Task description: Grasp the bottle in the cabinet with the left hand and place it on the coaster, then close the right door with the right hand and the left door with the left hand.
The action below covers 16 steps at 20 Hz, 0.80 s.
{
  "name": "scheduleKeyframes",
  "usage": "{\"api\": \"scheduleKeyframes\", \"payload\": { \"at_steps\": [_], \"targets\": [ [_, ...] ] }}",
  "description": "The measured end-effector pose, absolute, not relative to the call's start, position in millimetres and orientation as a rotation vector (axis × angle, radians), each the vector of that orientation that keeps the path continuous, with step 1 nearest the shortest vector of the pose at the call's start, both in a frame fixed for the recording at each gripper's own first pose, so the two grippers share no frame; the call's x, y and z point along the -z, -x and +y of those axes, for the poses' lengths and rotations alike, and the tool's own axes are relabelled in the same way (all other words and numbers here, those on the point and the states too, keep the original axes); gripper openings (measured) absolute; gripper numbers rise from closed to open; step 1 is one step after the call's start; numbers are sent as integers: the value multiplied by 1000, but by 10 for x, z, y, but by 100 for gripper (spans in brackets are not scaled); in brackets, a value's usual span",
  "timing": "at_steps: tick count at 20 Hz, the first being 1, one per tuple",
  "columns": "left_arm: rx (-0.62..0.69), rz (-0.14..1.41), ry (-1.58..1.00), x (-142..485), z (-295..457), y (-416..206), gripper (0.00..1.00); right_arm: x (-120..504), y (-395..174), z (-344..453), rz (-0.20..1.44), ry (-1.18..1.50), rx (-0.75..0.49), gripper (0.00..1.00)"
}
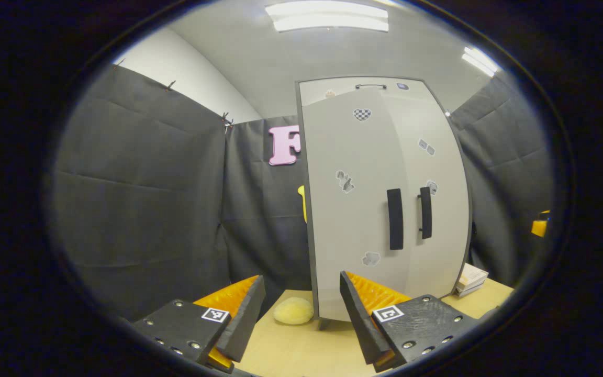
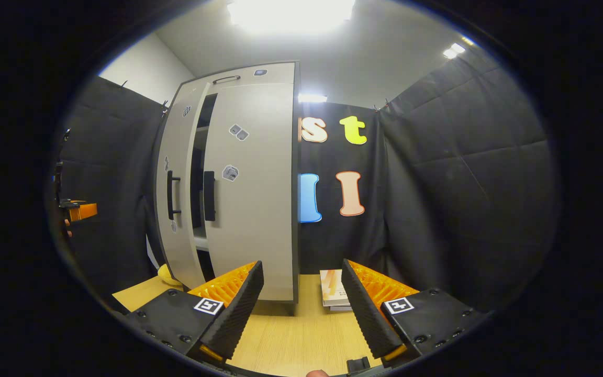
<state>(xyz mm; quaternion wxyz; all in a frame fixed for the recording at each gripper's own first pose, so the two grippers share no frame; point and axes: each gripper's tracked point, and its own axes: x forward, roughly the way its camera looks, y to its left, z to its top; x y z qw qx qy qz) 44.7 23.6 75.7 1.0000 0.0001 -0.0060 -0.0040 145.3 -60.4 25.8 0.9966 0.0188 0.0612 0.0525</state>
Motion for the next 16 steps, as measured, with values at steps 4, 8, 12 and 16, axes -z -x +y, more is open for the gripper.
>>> {"api": "scheduleKeyframes", "payload": {
  "at_steps": [4, 8, 12, 16],
  "targets": [
    [16, -10, -37, -712, 420, -266, 84, -360, -1339, -521, 96, -39, -92, 95],
    [29, -9, -38, -630, 532, -97, 84, -372, -1195, -438, 95, -62, -87, 95],
    [41, 2, -41, -517, 610, 88, 84, -404, -1046, -403, 88, -46, -88, 95],
    [39, 9, -52, -455, 684, 242, 84, -453, -922, -356, 77, -15, -99, 95]
  ]
}}
